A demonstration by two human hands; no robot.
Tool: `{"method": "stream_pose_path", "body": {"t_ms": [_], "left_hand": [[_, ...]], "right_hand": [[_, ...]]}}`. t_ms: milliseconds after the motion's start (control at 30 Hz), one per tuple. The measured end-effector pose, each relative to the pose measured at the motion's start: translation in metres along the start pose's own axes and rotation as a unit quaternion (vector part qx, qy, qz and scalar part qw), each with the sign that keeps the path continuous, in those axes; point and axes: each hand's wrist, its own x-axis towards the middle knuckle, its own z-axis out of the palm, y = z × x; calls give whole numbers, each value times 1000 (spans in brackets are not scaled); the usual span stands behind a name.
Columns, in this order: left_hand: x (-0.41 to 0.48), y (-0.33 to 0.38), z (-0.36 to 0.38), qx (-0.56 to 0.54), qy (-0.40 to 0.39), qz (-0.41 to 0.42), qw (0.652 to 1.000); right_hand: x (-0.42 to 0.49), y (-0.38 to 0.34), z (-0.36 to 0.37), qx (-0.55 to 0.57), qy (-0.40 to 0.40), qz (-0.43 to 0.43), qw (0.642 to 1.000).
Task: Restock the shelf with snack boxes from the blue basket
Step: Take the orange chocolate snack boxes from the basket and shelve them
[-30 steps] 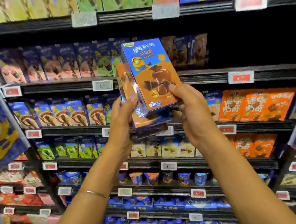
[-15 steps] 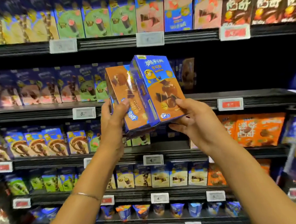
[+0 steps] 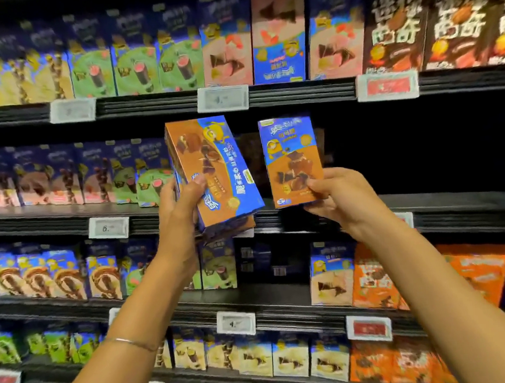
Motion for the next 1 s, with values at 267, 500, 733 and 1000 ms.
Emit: {"method": "stream_pose_path", "body": {"t_ms": [267,500,733,1000], "left_hand": [[9,-10,6,-8,2,10,1000],[29,-9,4,-5,-42,31,999],[42,-10,-10,3,-48,17,999],[47,-12,-16,-2,-76,13,997]], "right_hand": [[71,14,-7,-196,40,-27,979],[96,29,-14,-412,61,-34,909],[118,35,12,-526,57,-41,847],[139,36,24,-612,38,-24,789]]}}
